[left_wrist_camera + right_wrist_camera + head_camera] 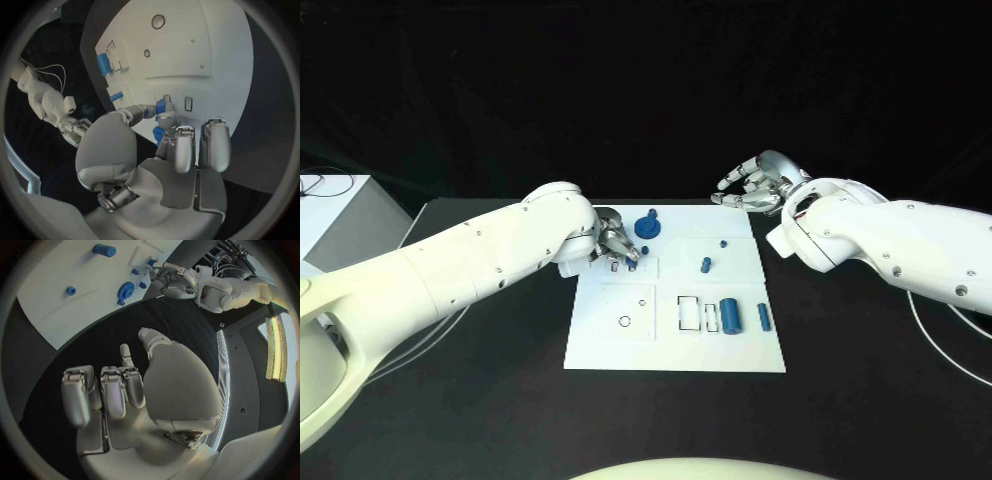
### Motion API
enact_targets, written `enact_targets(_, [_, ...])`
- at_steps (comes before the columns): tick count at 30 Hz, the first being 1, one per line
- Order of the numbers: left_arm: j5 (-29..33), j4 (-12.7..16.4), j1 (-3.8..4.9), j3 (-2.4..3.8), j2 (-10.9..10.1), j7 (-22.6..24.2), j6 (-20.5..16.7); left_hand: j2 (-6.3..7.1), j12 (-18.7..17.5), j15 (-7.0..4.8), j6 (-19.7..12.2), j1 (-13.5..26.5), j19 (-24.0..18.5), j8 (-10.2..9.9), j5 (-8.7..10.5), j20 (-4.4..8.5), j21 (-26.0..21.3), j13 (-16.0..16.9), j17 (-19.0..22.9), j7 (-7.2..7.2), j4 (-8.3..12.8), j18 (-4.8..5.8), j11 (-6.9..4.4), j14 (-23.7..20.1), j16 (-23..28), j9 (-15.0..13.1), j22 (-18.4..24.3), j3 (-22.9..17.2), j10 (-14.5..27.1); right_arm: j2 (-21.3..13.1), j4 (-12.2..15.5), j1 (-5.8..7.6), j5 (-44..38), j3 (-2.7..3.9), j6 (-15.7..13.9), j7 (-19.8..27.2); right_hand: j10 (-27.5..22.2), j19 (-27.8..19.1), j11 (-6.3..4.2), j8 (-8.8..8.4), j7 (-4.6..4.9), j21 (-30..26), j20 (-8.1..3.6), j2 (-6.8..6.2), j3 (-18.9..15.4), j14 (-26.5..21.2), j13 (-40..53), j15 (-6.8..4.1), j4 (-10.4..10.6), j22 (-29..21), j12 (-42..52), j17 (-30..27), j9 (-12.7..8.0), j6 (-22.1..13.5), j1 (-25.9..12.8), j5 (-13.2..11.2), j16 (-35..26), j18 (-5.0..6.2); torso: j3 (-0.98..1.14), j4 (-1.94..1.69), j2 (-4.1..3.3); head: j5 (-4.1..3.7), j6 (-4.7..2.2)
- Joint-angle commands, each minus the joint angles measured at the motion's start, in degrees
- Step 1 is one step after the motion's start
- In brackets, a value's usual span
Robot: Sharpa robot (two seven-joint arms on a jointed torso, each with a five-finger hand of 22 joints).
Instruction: Assemble the parts on the task board
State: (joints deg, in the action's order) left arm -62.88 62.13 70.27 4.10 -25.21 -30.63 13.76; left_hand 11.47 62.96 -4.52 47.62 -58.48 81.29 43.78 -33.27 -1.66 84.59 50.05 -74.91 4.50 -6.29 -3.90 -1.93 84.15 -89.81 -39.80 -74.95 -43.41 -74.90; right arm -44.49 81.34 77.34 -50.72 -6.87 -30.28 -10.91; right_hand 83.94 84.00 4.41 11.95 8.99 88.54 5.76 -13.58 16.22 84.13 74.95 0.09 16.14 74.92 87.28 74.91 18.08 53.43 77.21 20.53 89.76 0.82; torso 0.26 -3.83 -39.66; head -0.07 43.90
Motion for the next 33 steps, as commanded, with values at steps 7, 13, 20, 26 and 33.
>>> enact_targets(7, [-2.19,0.07,-0.36,-0.45,0.43,0.05,-2.28,-0.66,0.25,-0.48,2.63,-0.77,0.61,0.11,0.13,0.13,0.29,0.01,-15.09,-2.42,7.82,1.03,-0.18,5.85,-0.19,-15.92,-2.59,-7.15,-0.46,0.09,-0.04,-0.03,-0.74,0.02,0.77,-0.07,2.94,5.23,-0.09,0.33,0.01,-0.19,0.16,0.24,-0.34,5.87,12.28,-0.01,0.12,13.75,-0.16,15.09,0.06,-0.21,-0.7,0.31,0.24,-0.37,0.0,0.07,-0.05,0.03,0.03])
enact_targets(13, [-2.6,-0.06,-0.44,-0.56,0.46,0.06,-3.02,-0.66,0.25,-0.48,2.63,-0.77,0.61,0.11,0.13,0.13,0.29,0.01,-15.09,-2.42,7.82,1.03,-0.18,5.85,-0.19,-15.92,-2.59,-7.15,-0.46,0.09,-0.05,-0.03,-0.75,0.02,0.76,-0.08,2.94,5.23,-0.09,0.33,0.01,-0.19,0.16,0.25,-0.34,5.87,12.28,-0.01,0.13,13.75,-0.16,15.09,0.06,-0.21,-0.7,0.31,0.24,-0.37,0.0,0.06,0.01,0.14,0.15])
enact_targets(20, [-2.73,0.19,-0.46,-0.6,0.38,-0.13,-1.1,-0.75,0.13,-0.51,2.69,-0.87,0.63,0.09,0.09,0.16,0.3,-0.16,-15.09,-2.44,7.82,1.04,-0.21,5.85,-0.19,-15.91,-2.61,-7.13,-0.44,0.1,-0.06,-0.03,-0.76,0.02,0.83,-0.1,2.92,5.22,-0.1,0.35,0.01,-0.2,0.16,0.27,-0.39,5.87,12.26,-0.02,0.18,13.74,-0.18,15.09,0.06,-0.22,-0.77,0.38,0.24,-0.36,0.0,0.06,-0.06,0.09,0.31])
enact_targets(26, [-2.75,0.61,-0.46,-0.6,0.01,-0.27,0.65,-0.78,0.01,-0.52,2.71,-0.95,0.69,0.07,0.08,0.17,0.33,-0.33,-15.09,-2.45,7.85,1.06,-0.22,5.85,-0.19,-15.91,-2.69,-7.13,-0.39,0.14,-0.14,-0.04,-0.76,0.02,0.95,-0.19,2.92,5.22,-0.1,0.35,0.01,-0.2,0.16,0.27,-0.39,5.87,12.26,-0.02,0.18,13.74,-0.18,15.09,0.06,-0.22,-0.77,0.38,0.24,-0.36,0.05,0.06,-0.05,0.16,0.48])
enact_targets(33, [-2.76,0.92,-0.46,-0.6,-0.37,-0.34,1.71,-0.8,-0.05,-0.54,2.75,-1.06,0.72,0.04,0.04,0.18,0.35,-0.4,-15.09,-2.47,7.92,1.07,-0.24,5.85,-0.19,-15.9,-2.74,-7.14,-0.39,0.09,-0.15,-0.05,-0.76,0.02,1.08,-0.37,2.92,5.21,-0.11,0.41,0.0,-0.23,0.15,0.36,-0.58,5.87,12.26,-0.03,0.32,13.71,-0.18,15.09,0.09,-0.25,-1.06,0.47,0.24,-0.36,0.03,-0.01,0.0,0.09,0.65])
